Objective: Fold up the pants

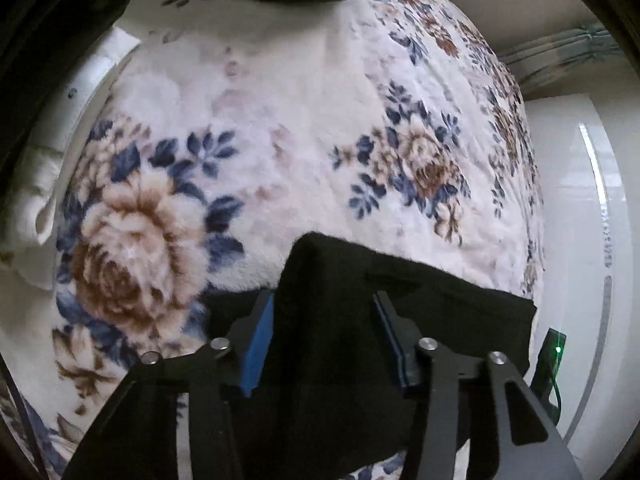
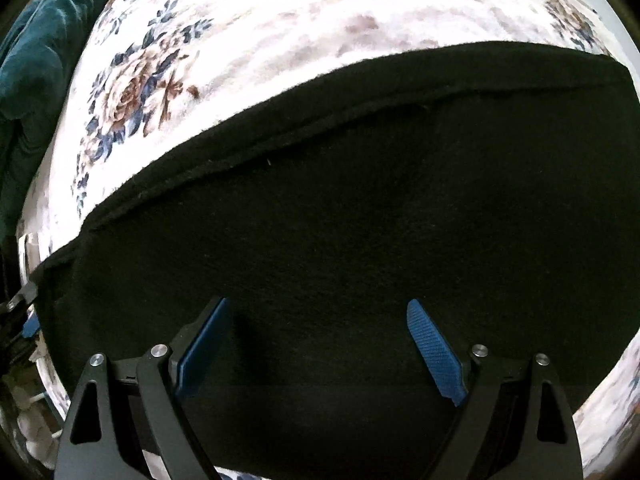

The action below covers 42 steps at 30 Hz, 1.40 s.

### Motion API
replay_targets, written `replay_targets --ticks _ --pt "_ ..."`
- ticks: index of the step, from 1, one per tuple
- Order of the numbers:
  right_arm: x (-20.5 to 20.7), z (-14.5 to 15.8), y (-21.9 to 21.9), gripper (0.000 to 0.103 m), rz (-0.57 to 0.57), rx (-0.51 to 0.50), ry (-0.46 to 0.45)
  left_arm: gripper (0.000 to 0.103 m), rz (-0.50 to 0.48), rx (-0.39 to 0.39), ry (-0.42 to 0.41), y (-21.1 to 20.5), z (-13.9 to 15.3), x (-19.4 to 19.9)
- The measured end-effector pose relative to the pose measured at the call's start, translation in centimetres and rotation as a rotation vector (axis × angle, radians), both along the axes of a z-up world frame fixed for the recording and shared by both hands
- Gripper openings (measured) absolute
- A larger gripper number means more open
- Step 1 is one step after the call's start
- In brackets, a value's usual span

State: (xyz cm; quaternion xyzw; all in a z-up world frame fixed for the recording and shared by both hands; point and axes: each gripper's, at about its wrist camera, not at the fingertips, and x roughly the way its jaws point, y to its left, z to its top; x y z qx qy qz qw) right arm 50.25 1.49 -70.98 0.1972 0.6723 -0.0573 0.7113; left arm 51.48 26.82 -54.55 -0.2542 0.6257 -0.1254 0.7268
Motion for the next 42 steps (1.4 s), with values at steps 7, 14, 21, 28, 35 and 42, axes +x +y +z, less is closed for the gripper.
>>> replay_targets --ticks 7,14,21,28,35,42 --pt "-1.0 0.0 0.6 0.092 0.071 -0.11 0.005 0.035 0.032 -0.003 -0.039 0.9 1.2 -1.2" --pt "-1.4 -0.2 1.0 0.092 0.089 -0.149 0.018 0.06 -0.039 0.03 -0.064 -0.8 0.9 -1.3" --pt "-1.7 0.5 4.1 0.092 0.269 -0.559 -0.023 0.052 -0.176 0.101 0.055 -5.3 -4.1 0.3" --pt "-3.1 0.8 2.1 0.092 0.205 -0.478 -0.014 0.025 -0.099 0.14 -0.106 -5.3 0.5 -2.2" --pt "-3.5 1.7 1.8 0.092 0.204 -0.47 -0.018 0.028 -0.068 0.189 -0.063 -2.7 -3.0 -1.1" --pt "-5.5 1.7 -2.3 0.092 0.063 -0.126 -0.029 0.047 0.001 0.095 0.005 1.0 -0.1 -0.4"
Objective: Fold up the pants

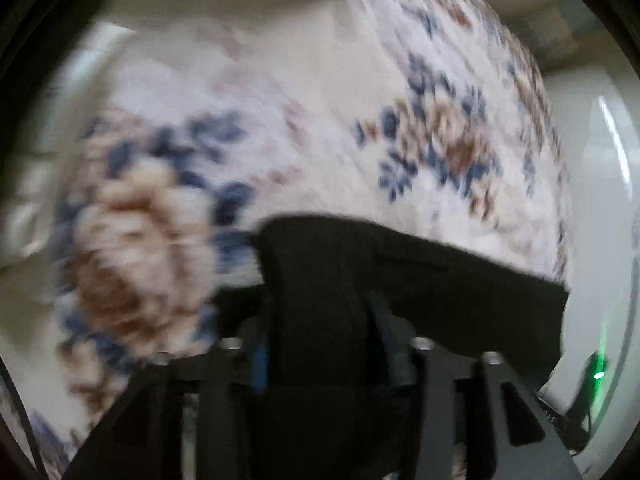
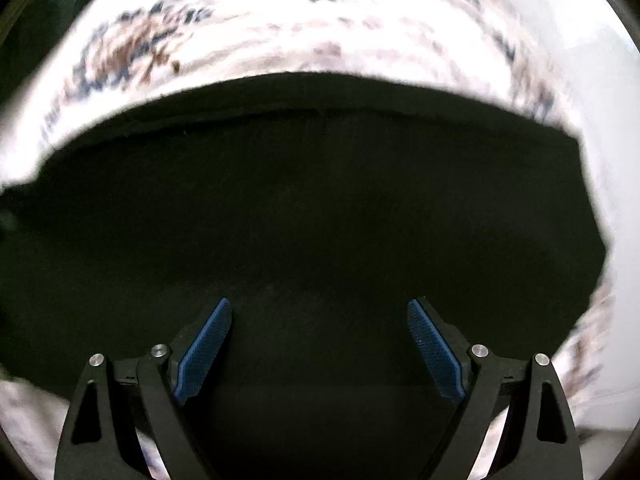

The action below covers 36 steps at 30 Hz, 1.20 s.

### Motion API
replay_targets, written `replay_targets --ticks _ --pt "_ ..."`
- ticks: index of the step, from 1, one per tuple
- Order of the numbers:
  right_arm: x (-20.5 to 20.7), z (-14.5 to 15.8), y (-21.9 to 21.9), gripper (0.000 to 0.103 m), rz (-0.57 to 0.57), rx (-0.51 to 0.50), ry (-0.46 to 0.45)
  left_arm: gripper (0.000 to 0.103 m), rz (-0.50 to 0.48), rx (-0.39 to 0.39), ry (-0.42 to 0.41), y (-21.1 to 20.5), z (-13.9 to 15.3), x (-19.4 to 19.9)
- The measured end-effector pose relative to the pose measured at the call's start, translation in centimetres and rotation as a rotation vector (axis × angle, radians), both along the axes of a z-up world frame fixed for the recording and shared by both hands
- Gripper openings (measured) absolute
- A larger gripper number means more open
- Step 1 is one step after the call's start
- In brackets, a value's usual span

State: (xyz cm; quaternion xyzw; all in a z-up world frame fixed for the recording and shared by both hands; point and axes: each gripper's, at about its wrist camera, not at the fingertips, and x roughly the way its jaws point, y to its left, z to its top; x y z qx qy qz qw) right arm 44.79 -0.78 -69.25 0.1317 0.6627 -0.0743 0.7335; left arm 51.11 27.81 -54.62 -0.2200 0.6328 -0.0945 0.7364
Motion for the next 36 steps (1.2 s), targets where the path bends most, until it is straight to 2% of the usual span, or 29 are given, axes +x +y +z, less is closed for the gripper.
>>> replay_targets --ticks 3,5,6,7,8,10,11,12,16,18,19,21,23,24,27,28,29,30,32,34,36 --pt "-2.5 0.1 -4.0 0.092 -0.179 0.308 -0.05 0.048 0.13 -0.019 -0.091 3.8 4.0 -2.1" --pt "-4.0 0.4 -5.7 0.092 -0.253 0.415 -0.086 0.05 0.22 0.002 -0.145 5.9 6.6 -4.6" --pt "-5.0 0.8 -6.5 0.092 -0.293 0.45 -0.104 0.055 0.248 0.008 -0.158 6.2 7.3 -5.7" --pt "-5.7 1.0 -7.0 0.092 -0.313 0.462 -0.114 0.058 0.275 0.003 -0.163 6.1 7.7 -7.3" --pt "-6.6 1.3 -7.6 0.092 -0.338 0.475 -0.119 0.061 0.284 -0.038 -0.152 5.7 7.5 -8.8" --pt "-8.1 1.5 -8.5 0.092 -0.364 0.505 -0.121 0.061 0.285 -0.111 -0.068 4.2 5.5 -11.4" --pt "-8.9 1.6 -8.8 0.092 -0.377 0.507 -0.119 0.061 0.291 -0.182 -0.026 3.3 4.1 -12.6" --pt "-9.8 1.6 -9.1 0.092 -0.397 0.509 -0.12 0.061 0.302 -0.218 0.004 2.5 2.9 -13.2" --pt "-12.3 0.0 -11.4 0.084 -0.481 0.558 -0.11 0.061 0.413 -0.417 0.15 -0.5 -3.4 -15.5" --pt "-13.5 -1.4 -12.2 0.084 -0.538 0.606 -0.086 0.061 0.454 -0.504 0.181 -1.7 -5.8 -16.0" --pt "-13.9 -2.4 -12.7 0.084 -0.57 0.649 -0.08 0.061 0.467 -0.525 0.191 -2.0 -6.2 -16.2" --pt "-14.6 -4.4 -13.1 0.084 -0.628 0.72 -0.046 0.061 0.495 -0.62 0.19 -3.0 -7.2 -16.4" --pt "-15.2 -6.3 -12.8 0.084 -0.681 0.821 -0.033 0.061 0.52 -0.635 0.189 -3.8 -7.7 -16.4" --pt "-15.6 -6.9 -12.7 0.084 -0.7 0.828 -0.016 0.061 0.527 -0.657 0.182 -4.1 -7.8 -16.3" --pt "-17.1 -7.6 -12.3 0.084 -0.774 0.932 -0.07 0.061 0.512 -0.619 0.173 -4.4 -7.6 -15.7" --pt "-17.2 -7.7 -12.1 0.08 -0.791 0.97 -0.11 0.061 0.498 -0.596 0.173 -4.4 -7.4 -15.4" --pt "-17.0 -7.6 -11.9 0.058 -0.794 0.984 -0.137 0.061 0.486 -0.582 0.171 -4.4 -7.3 -15.2" --pt "-16.3 -7.6 -11.6 0.029 -0.773 0.984 -0.14 0.061 0.473 -0.567 0.167 -4.2 -7.0 -15.1" --pt "-14.0 -6.9 -11.0 0.011 -0.673 0.94 -0.163 0.061 0.453 -0.515 0.159 -3.9 -6.4 -14.7" --pt "-12.6 -5.0 -12.3 0.008 -0.615 0.817 -0.207 0.061 0.447 -0.477 0.141 -3.3 -5.8 -14.4" --pt "-12.7 -3.9 -15.5 0.007 -0.675 0.74 -0.278 0.063 0.442 -0.45 0.129 -2.8 -5.4 -14.2"
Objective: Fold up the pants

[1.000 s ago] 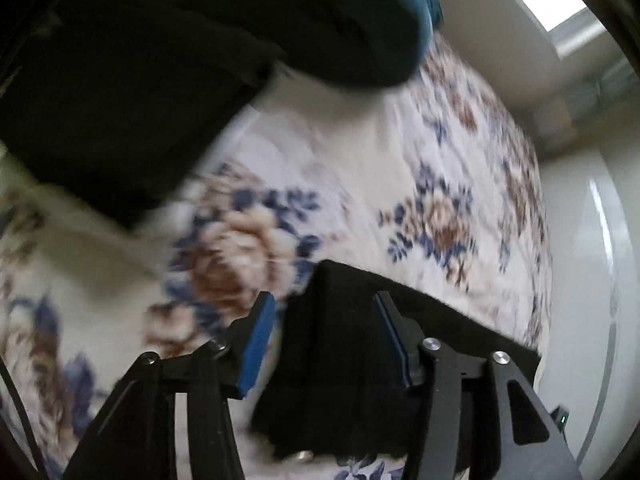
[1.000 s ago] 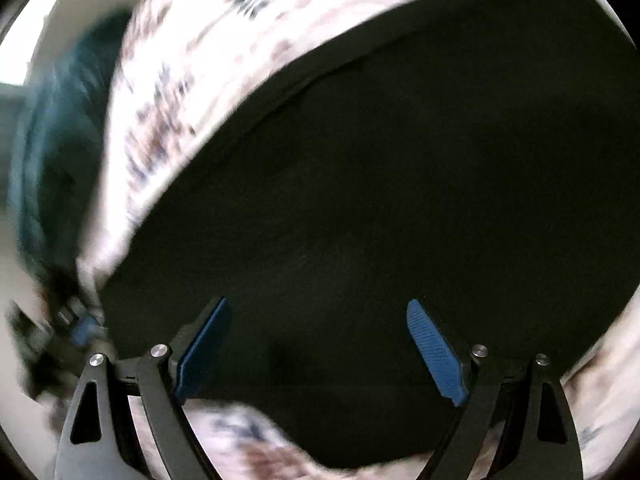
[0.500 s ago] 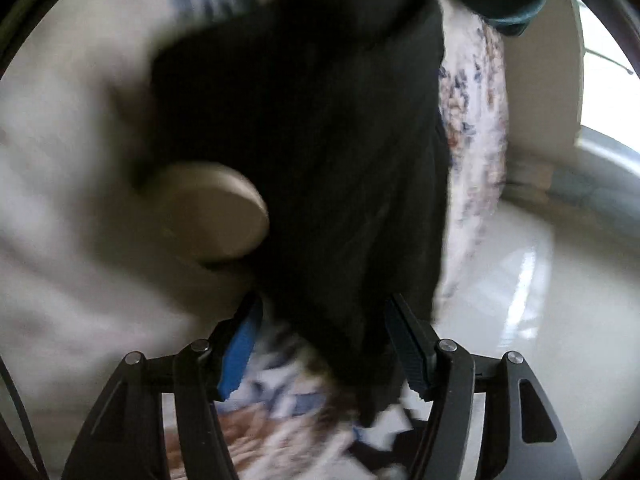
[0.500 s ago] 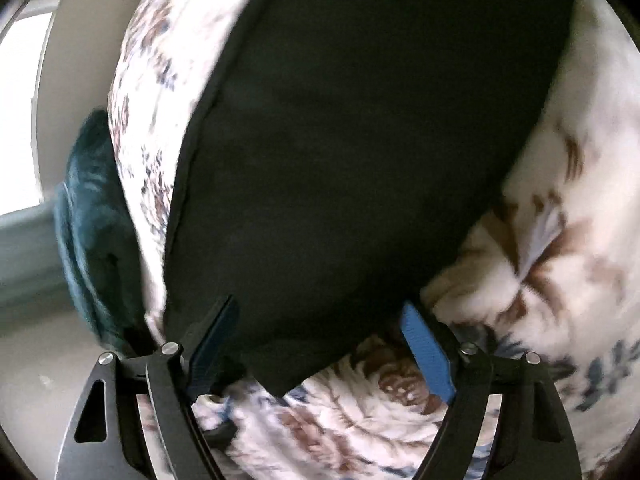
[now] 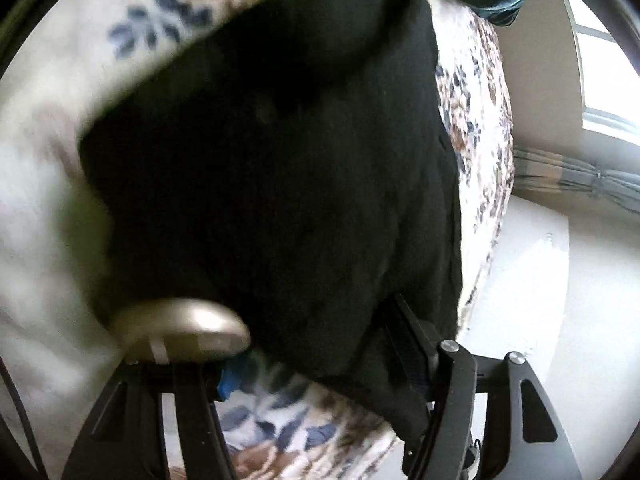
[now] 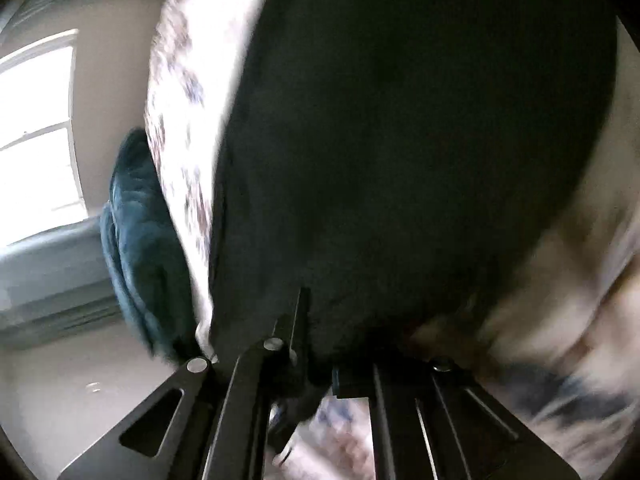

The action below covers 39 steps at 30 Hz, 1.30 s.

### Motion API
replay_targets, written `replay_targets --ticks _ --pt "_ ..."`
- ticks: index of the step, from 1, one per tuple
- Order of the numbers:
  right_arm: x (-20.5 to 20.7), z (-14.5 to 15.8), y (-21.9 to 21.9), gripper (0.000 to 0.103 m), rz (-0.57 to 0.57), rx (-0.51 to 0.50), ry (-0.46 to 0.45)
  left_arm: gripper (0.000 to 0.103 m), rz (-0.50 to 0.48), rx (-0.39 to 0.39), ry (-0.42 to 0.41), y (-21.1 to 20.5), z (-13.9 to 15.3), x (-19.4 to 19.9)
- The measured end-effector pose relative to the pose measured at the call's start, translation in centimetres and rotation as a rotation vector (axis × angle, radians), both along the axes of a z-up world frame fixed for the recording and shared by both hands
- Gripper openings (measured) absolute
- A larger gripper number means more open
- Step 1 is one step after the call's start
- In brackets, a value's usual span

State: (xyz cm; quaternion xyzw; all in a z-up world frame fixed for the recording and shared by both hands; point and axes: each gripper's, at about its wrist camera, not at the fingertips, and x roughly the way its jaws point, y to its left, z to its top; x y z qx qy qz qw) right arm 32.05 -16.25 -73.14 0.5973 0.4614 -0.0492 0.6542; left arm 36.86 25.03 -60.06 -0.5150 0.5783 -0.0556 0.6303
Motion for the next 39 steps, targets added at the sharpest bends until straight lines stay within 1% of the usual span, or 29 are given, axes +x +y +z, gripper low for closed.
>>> replay_targets --ticks 1,2,3,4,6,7,8,9,11,12,13,14,16,17,18,19,21,23,24,26,29,30,31,32,33,34,37,38,39 --pt "0.0 -0.5 -1.1 0.007 -0.025 -0.007 0.014 0.063 -0.01 0.008 0.0 -0.2 -0.1 -0.1" --pt "0.2 -1.3 -1.3 0.007 -0.019 0.029 0.028 0.063 -0.016 0.014 0.001 -0.3 0.0 -0.2" --pt "0.6 -2.1 -1.0 0.008 0.013 0.072 0.034 0.062 -0.03 0.019 0.003 -0.4 0.2 -0.3" --pt "0.9 -2.1 -0.5 0.008 0.075 0.072 0.044 0.061 -0.043 0.027 0.006 -0.5 0.3 -0.4" --pt "0.9 -1.6 0.5 0.015 0.178 0.068 0.059 0.061 -0.092 0.064 -0.008 -1.1 1.5 -1.5" --pt "0.5 -1.6 0.6 0.021 0.194 0.082 0.055 0.061 -0.13 0.109 -0.006 -1.7 1.8 -2.3" --pt "-0.1 -1.4 1.1 0.039 0.209 0.093 0.053 0.061 -0.158 0.157 -0.009 -2.1 2.2 -2.9" --pt "-0.8 -1.4 1.8 0.056 0.214 0.114 0.041 0.061 -0.188 0.235 -0.026 -2.7 3.3 -3.9" --pt "-1.6 -2.1 3.6 0.068 0.212 0.193 0.008 0.061 -0.278 0.419 -0.053 -4.5 5.4 -5.0" --pt "-1.6 -2.7 4.7 0.068 0.215 0.232 -0.002 0.061 -0.311 0.461 -0.065 -5.1 5.5 -5.4" --pt "-1.4 -3.4 5.9 0.068 0.219 0.254 0.001 0.061 -0.376 0.551 -0.073 -7.0 6.1 -5.7" --pt "-1.0 -4.1 7.1 0.068 0.219 0.277 0.013 0.061 -0.419 0.604 -0.079 -8.0 6.2 -5.9" --pt "0.0 -5.0 9.2 0.068 0.211 0.324 -0.001 0.061 -0.505 0.685 -0.113 -10.4 6.2 -6.0" --pt "-0.2 -5.1 10.1 0.067 0.209 0.314 -0.003 0.061 -0.539 0.723 -0.125 -11.7 6.2 -5.8" --pt "0.2 -5.2 10.8 0.057 0.214 0.292 -0.01 0.061 -0.565 0.733 -0.142 -12.8 6.1 -5.6" --pt "0.4 -5.0 11.4 0.043 0.228 0.256 -0.009 0.061 -0.595 0.743 -0.157 -14.0 6.0 -5.2" --pt "1.0 -4.1 11.4 0.025 0.241 0.174 -0.015 0.061 -0.643 0.756 -0.18 -16.1 5.7 -4.5" --pt "0.8 -2.7 9.7 0.015 0.216 0.084 -0.021 0.061 -0.702 0.8 -0.194 -18.2 5.3 -3.7" --pt "0.5 -2.6 8.6 0.015 0.21 0.03 -0.013 0.061 -0.728 0.817 -0.196 -19.4 5.3 -3.5" --pt "0.1 -3.7 7.0 0.015 0.21 0.082 0.007 0.061 -0.788 0.853 -0.194 -21.5 4.7 -3.3" --pt "0.3 -3.1 5.6 0.017 0.27 0.099 -0.013 0.062 -0.822 0.813 -0.18 -22.8 4.3 -3.7" --pt "0.6 -2.5 5.2 0.026 0.297 0.073 -0.005 0.062 -0.826 0.805 -0.179 -23.1 4.3 -3.9" --pt "0.5 -2.4 4.6 0.03 0.309 0.057 0.004 0.062 -0.831 0.802 -0.176 -23.6 4.3 -4.3" --pt "0.6 -2.1 4.0 0.042 0.314 0.034 0.023 0.062 -0.833 0.795 -0.177 -24.0 4.3 -4.5" --pt "0.6 -2.2 3.3 0.058 0.306 0.018 0.052 0.062 -0.835 0.792 -0.179 -24.4 4.3 -4.8" --pt "0.2 -2.6 2.6 0.063 0.29 0.014 0.059 0.062 -0.835 0.796 -0.18 -24.9 4.3 -5.1" --pt "0.2 -4.0 1.1 0.061 0.228 0.043 0.088 0.062 -0.833 0.779 -0.175 -25.8 4.3 -5.6" --pt "0.2 -4.2 0.8 0.043 0.216 0.036 0.096 0.069 -0.829 0.776 -0.179 -26.2 4.4 -5.8" --pt "0.7 -4.0 0.9 0.029 0.219 0.022 0.089 0.078 -0.828 0.783 -0.185 -26.5 4.5 -6.0"
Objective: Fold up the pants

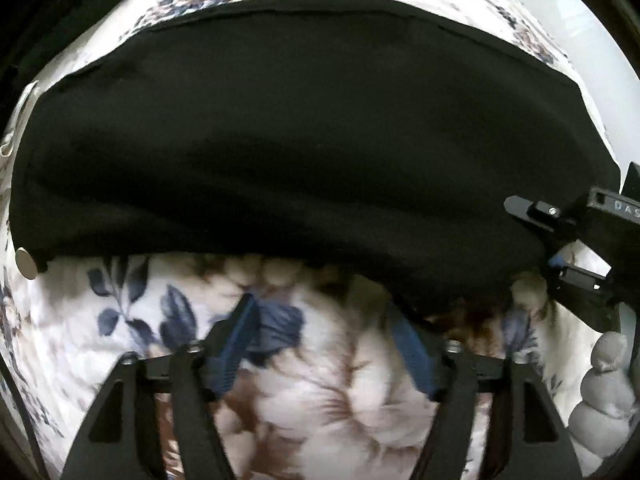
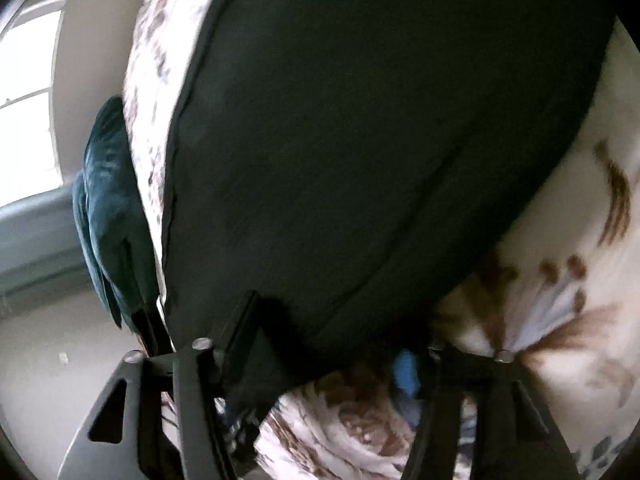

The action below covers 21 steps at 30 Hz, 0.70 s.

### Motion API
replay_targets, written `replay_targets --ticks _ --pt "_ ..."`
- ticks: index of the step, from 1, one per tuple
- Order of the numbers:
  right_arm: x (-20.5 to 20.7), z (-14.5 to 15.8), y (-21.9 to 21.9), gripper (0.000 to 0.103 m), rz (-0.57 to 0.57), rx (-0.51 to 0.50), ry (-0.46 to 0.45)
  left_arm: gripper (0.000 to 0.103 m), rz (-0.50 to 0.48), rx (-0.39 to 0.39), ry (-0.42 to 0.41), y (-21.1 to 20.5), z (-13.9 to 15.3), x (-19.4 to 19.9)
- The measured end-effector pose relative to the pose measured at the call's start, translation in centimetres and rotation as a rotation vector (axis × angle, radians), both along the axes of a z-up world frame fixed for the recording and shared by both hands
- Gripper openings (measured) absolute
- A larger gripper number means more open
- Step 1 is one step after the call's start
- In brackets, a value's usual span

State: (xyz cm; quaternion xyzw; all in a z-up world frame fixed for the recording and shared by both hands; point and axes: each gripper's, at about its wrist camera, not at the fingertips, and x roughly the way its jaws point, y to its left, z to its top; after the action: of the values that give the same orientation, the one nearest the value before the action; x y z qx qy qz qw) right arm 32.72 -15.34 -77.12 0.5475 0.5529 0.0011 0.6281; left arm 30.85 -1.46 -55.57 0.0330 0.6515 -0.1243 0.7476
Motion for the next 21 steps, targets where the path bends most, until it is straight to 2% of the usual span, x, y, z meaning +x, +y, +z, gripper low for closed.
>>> replay_targets --ticks 1,2,5,8,11,13,15,16,18,20,21 --pt "0.0 0.4 -0.1 0.025 0.011 -0.023 -0.014 0.082 -0.007 0.019 -0.017 -0.5 0.2 -0.2" --pt "0.0 1.1 -0.3 0.017 0.024 -0.052 -0.036 0.087 -0.015 0.038 -0.032 -0.9 0.3 -0.5" --pt "-0.6 1.8 -1.9 0.014 0.011 -0.165 -0.03 0.091 -0.047 0.088 -0.085 -2.2 0.8 -1.2" --pt "-0.6 0.1 -3.5 0.014 0.008 -0.072 -0.002 0.093 -0.054 0.092 -0.097 -3.1 1.0 -2.0" --pt "-0.1 0.1 -4.2 0.019 0.059 0.0 -0.024 0.093 -0.054 0.093 -0.103 -3.6 1.2 -3.2" --pt "-0.2 0.2 -4.9 0.025 0.077 0.044 -0.023 0.093 -0.054 0.106 -0.107 -4.9 0.9 -3.0" --pt "-0.1 0.3 -6.0 0.035 0.077 0.034 -0.014 0.093 -0.053 0.111 -0.108 -5.7 0.8 -3.4" --pt "-0.3 0.2 -6.9 0.037 0.058 0.035 -0.019 0.093 -0.053 0.121 -0.11 -6.0 0.8 -3.8" --pt "-0.8 -0.6 -8.6 0.049 -0.003 0.065 -0.012 0.093 -0.05 0.126 -0.11 -6.7 0.9 -4.1" --pt "-1.1 -2.1 -9.9 0.05 -0.069 0.14 -0.001 0.093 -0.04 0.132 -0.101 -7.3 0.8 -4.4" --pt "-0.9 -2.5 -9.9 0.049 -0.074 0.146 0.001 0.093 -0.035 0.135 -0.097 -7.5 0.8 -4.4"
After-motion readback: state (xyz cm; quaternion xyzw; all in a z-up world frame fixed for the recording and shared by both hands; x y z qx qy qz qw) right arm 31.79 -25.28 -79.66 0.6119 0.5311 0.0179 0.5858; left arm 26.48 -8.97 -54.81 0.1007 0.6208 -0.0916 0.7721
